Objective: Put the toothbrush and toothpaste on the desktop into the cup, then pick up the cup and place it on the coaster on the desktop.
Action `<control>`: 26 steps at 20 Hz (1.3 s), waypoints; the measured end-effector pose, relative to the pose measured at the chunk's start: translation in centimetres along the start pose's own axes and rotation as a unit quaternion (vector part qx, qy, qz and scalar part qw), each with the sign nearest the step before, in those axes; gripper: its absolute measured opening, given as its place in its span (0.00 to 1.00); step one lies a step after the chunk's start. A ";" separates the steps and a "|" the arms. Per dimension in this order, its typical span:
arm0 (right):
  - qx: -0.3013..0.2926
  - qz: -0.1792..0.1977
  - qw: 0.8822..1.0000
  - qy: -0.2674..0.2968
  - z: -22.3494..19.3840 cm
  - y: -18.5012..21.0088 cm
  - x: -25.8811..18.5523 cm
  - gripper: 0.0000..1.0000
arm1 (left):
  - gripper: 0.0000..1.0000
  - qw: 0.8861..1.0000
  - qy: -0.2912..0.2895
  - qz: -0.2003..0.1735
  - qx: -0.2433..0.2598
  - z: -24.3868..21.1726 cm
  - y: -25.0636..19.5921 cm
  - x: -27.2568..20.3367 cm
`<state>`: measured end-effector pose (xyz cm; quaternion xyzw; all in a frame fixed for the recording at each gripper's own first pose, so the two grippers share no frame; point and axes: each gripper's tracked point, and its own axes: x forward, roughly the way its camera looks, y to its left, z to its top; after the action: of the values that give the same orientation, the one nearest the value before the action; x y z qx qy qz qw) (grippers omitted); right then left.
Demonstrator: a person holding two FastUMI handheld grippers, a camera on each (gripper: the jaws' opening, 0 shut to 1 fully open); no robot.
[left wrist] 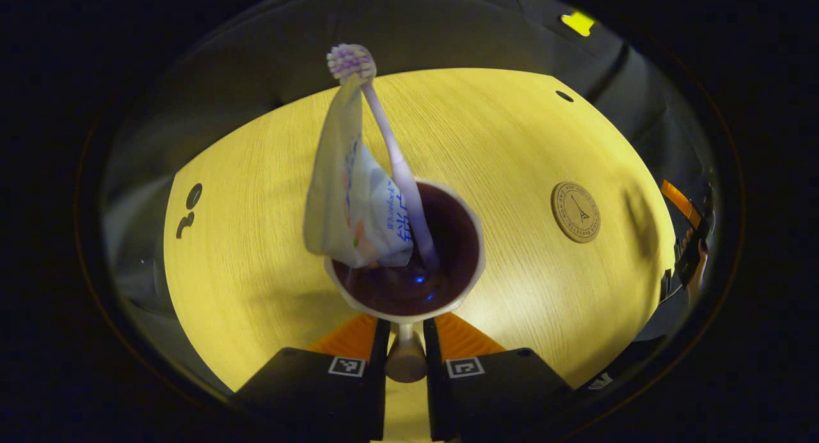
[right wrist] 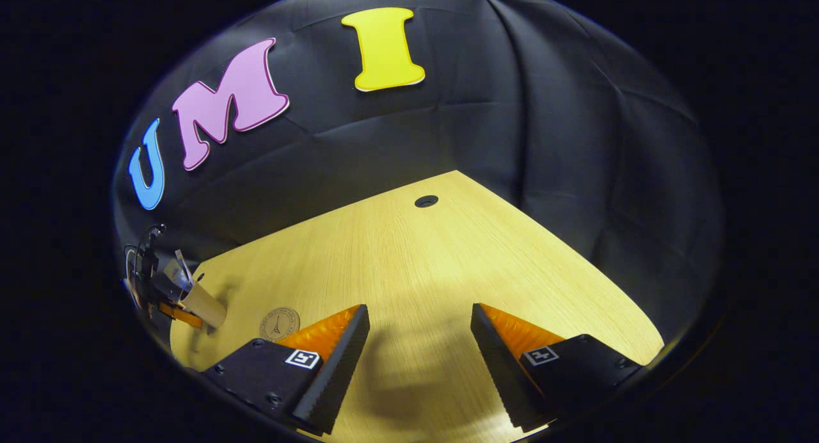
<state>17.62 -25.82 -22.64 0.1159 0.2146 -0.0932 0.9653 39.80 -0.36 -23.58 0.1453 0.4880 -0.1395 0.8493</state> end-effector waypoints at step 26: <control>0.014 0.000 1.000 0.020 -1.4 -0.2 0.0 0.98 | 0.31 0.990 -0.059 -0.053 0.120 6.8 -12.2 -2.3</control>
<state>16.97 -25.66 -23.93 0.1315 0.2327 -0.0938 0.9590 39.41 -13.95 -19.66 0.2114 0.4235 -0.2507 0.8445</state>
